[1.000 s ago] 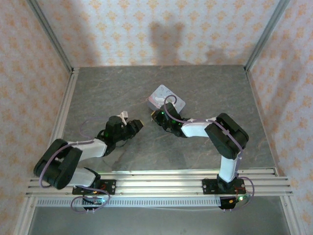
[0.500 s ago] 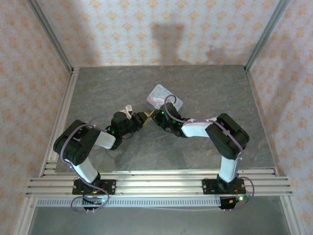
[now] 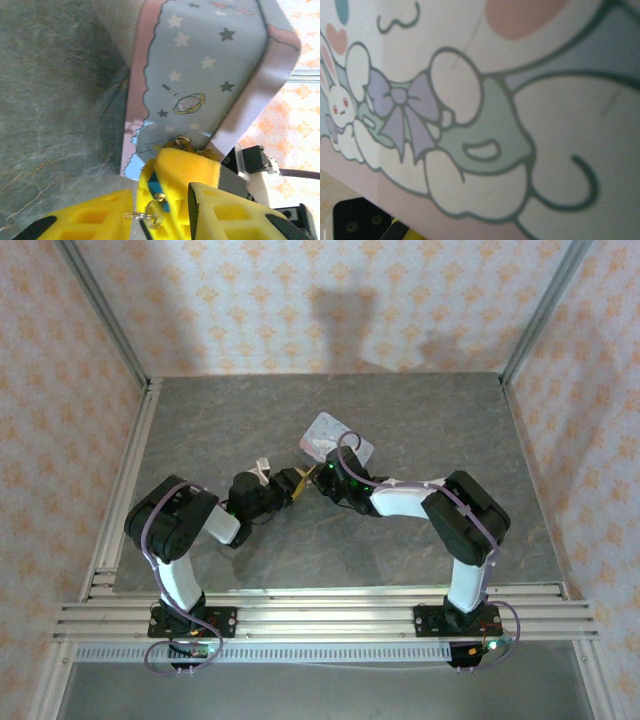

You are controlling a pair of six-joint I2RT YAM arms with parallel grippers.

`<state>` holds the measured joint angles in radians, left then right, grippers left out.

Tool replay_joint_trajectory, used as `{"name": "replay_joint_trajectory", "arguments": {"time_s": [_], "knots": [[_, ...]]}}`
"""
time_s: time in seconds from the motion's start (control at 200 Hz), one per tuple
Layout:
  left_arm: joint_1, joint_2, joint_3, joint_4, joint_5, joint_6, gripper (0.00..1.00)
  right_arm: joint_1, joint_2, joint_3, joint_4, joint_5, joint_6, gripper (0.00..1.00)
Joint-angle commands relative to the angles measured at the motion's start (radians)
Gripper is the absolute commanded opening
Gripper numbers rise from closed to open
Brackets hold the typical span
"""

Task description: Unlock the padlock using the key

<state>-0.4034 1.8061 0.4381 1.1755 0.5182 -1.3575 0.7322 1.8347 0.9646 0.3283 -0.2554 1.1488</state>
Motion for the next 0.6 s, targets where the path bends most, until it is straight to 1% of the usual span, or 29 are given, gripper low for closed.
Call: {"name": "replay_joint_trajectory", "arguments": {"time_s": [0.0,0.155,0.35,0.47,0.591], "knots": [[0.006,-0.038,-0.026,-0.017,-0.013,-0.001,0.35,0.01,0.009,0.007,-0.103,-0.082,0.08,0.0],[0.005,-0.054,-0.036,0.0,-0.009,-0.031,0.29,0.011,0.014,0.017,-0.11,-0.084,0.08,0.0],[-0.002,-0.053,-0.019,-0.003,0.002,-0.056,0.27,0.009,0.015,0.019,-0.112,-0.085,0.083,0.0],[-0.009,-0.027,-0.019,0.051,-0.003,-0.092,0.25,0.01,0.012,0.02,-0.112,-0.085,0.088,0.0],[-0.019,-0.005,-0.013,0.086,-0.003,-0.117,0.25,0.01,0.014,0.023,-0.112,-0.088,0.089,0.0]]}}
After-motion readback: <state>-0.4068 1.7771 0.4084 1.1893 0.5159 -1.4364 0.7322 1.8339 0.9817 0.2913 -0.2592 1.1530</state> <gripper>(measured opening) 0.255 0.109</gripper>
